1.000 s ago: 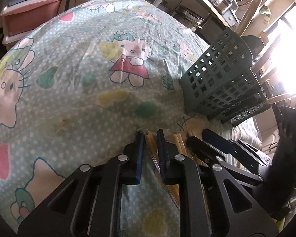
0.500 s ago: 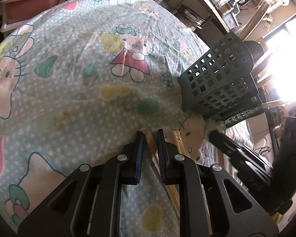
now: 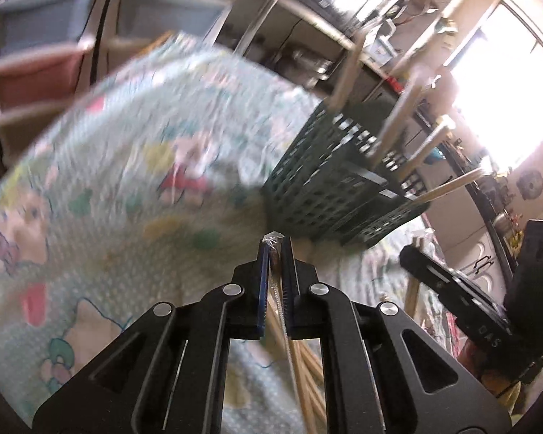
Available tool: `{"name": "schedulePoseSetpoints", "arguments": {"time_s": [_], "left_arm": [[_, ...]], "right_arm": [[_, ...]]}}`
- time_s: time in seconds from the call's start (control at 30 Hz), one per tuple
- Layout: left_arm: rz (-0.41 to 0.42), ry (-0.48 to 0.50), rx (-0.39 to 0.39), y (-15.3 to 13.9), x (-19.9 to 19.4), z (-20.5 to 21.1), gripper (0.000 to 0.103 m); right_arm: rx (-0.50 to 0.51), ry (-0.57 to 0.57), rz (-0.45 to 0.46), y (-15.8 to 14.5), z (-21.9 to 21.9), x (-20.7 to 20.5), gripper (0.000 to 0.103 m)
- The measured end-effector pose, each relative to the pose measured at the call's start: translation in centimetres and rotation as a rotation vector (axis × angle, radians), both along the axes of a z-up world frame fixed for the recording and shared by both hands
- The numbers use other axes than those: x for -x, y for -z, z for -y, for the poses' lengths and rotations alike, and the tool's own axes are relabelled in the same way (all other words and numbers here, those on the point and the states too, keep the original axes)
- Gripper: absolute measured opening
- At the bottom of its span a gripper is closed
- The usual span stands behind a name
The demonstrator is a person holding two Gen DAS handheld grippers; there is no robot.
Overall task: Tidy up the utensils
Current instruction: 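Close the left gripper on a chopstick while the right gripper grasps another chopstick, then lift the left gripper's chopstick over the green caddy while the right gripper carries its own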
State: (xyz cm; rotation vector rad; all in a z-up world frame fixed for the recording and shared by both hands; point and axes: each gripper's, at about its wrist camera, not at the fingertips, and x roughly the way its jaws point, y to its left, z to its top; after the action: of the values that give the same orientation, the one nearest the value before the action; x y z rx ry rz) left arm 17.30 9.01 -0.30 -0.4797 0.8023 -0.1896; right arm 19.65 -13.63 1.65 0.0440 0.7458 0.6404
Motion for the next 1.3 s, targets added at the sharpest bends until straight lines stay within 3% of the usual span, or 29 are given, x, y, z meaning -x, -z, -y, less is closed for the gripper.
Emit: {"name": "schedulePoseSetpoints", "arguments": {"time_s": [0.4,1.3], "left_arm": [[0.200,0.068,-0.058,-7.2,1.6,3.7,0.003],[0.362,0.174,-0.113,-12.5,1.5,8.9,0.003]], "right_arm": [[-0.086,0.069,0.146,-4.3,3.8,3.4,0.006],[-0.167,0.231,0.298,-8.3,10.0,5.7,0.006]]}}
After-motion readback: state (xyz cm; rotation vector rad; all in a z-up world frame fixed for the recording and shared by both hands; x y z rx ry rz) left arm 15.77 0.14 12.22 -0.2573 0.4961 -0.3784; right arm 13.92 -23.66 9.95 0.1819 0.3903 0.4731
